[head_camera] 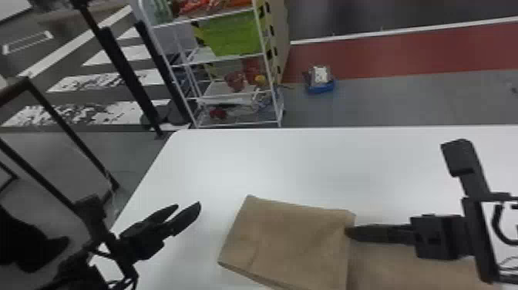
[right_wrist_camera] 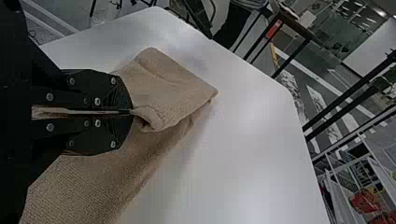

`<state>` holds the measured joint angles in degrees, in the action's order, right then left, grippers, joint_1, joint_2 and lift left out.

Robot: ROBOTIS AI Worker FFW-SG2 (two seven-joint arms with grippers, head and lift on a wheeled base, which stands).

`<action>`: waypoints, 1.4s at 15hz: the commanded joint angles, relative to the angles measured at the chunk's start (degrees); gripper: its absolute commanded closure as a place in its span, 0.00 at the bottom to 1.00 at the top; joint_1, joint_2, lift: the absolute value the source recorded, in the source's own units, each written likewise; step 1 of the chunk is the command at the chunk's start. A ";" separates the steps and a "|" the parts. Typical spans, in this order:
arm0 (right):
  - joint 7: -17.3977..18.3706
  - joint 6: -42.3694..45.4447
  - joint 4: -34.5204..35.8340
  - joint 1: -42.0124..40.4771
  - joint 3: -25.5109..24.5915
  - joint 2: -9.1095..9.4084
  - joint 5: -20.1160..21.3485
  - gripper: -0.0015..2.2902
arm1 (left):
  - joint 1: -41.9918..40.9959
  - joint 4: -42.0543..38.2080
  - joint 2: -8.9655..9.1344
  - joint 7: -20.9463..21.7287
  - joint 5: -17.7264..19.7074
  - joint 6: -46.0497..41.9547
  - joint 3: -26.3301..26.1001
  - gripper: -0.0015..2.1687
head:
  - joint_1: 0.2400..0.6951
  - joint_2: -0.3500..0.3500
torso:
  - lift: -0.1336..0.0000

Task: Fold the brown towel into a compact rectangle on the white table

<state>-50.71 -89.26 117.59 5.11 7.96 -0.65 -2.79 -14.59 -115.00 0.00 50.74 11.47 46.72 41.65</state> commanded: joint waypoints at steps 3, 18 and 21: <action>-0.27 -0.82 3.96 -4.23 -3.92 -2.52 -1.61 0.47 | 0.00 -0.75 0.15 0.06 0.57 0.18 0.63 0.01 | 1.00 1.00 | 0.07; -6.69 -0.82 17.68 -20.75 -26.42 -11.92 -9.69 0.47 | 0.44 -0.14 0.15 -0.82 -0.92 0.00 -3.06 0.01 | 1.00 0.97 | 0.07; -7.21 -0.82 17.24 -23.04 -26.86 -12.98 -8.64 0.47 | 0.44 -0.14 0.15 -0.38 -1.54 0.18 -3.68 0.01 | 1.00 0.91 | 0.07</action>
<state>-57.86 -89.26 135.03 -16.86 -18.82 -13.31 -12.04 -14.16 -115.14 0.00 50.26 10.41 46.86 38.26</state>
